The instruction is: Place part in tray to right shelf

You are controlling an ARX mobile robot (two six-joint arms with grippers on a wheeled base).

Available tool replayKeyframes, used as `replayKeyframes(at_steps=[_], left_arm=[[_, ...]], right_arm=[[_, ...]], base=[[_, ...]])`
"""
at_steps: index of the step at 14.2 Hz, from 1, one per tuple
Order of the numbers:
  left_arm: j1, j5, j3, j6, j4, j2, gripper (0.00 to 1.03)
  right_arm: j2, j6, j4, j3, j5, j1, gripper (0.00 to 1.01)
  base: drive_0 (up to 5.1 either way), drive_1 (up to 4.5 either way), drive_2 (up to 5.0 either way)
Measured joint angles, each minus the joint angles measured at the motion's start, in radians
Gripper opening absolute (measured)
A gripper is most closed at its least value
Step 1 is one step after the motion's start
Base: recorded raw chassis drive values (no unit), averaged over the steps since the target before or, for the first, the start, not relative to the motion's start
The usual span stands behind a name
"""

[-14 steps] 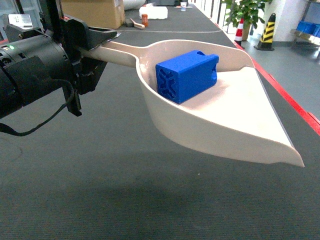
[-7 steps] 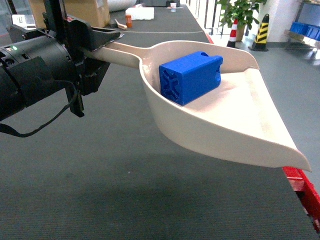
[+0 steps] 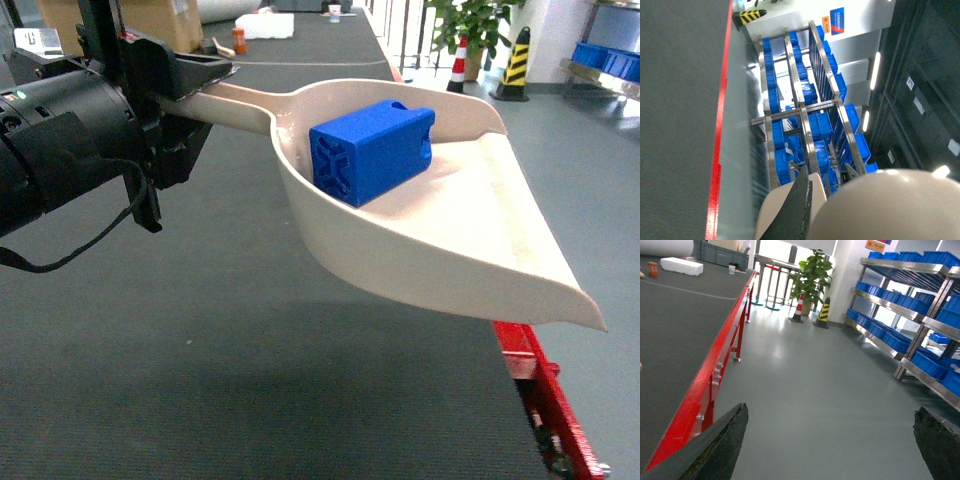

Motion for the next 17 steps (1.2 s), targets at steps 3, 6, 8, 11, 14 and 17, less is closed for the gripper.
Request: replayKeyframes(at_steps=[3,6,8,11,14,17], left_arm=[[0.000,0.004,0.000,0.000,-0.003,0.000,0.14],[0.000,0.002,0.000,0.000,-0.002,0.000,0.14],[0.000,0.004,0.000,0.000,-0.002,0.000,0.14],[0.000,0.003,0.000,-0.001,0.000,0.000,0.14],[0.000,0.005,0.000,-0.001,-0.002,0.001,0.14],[0.000,0.007,0.000,-0.001,0.000,0.001,0.14]], right_arm=[[0.001,0.000,0.000,0.000,0.000,0.000,0.98],[0.001,0.000,0.000,0.000,0.000,0.000,0.98],[0.001,0.000,0.000,0.000,0.000,0.000,0.98],[0.000,0.000,0.002,0.000,0.000,0.000,0.98],[0.001,0.000,0.000,0.000,0.000,0.000,0.98],[0.000,0.000,0.003,0.000,0.002,-0.001,0.98]], base=[[5.1,-2.35,-2.3],[5.0,-2.41,-2.4],[5.0,-2.39,-2.4],[4.9,-2.44,-2.4],[4.9,-2.97,-1.8],[4.9,-2.43,-2.4]])
